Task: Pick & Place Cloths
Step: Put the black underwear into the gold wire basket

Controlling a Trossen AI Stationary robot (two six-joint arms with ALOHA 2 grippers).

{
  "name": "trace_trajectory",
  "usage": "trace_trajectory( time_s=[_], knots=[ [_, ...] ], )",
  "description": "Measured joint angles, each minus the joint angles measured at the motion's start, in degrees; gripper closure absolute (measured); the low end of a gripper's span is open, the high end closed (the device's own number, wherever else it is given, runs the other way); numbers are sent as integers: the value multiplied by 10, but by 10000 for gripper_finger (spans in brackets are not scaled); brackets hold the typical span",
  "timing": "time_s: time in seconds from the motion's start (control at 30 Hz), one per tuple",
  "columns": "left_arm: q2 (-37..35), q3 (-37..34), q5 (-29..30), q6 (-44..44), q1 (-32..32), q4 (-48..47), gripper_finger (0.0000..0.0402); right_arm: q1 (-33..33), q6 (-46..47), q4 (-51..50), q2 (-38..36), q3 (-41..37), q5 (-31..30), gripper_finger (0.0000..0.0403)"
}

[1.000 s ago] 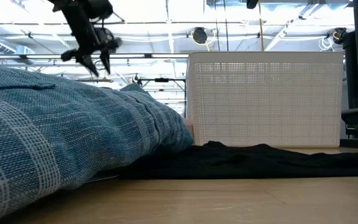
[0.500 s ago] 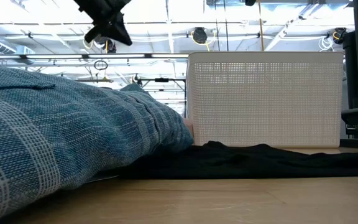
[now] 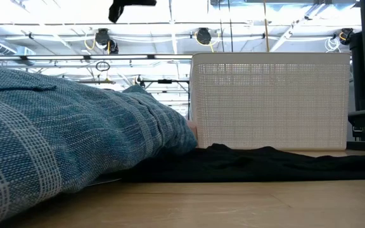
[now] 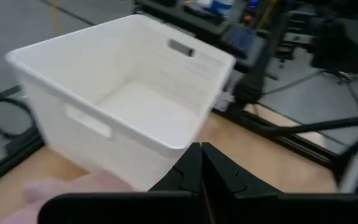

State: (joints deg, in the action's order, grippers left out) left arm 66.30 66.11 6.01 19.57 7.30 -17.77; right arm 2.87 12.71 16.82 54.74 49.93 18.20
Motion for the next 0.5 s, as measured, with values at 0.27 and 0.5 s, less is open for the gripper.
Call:
trace_trajectory(
  time_s=[0.27, 0.5],
  knots=[
    [15, -1, 71, 2, -110, 38, 391, 103, -15, 10, 20, 0, -52, 316],
    [49, -9, 122, 29, -205, 84, 395, 176, -41, 22, 61, 0, -123, 316]
  ],
)
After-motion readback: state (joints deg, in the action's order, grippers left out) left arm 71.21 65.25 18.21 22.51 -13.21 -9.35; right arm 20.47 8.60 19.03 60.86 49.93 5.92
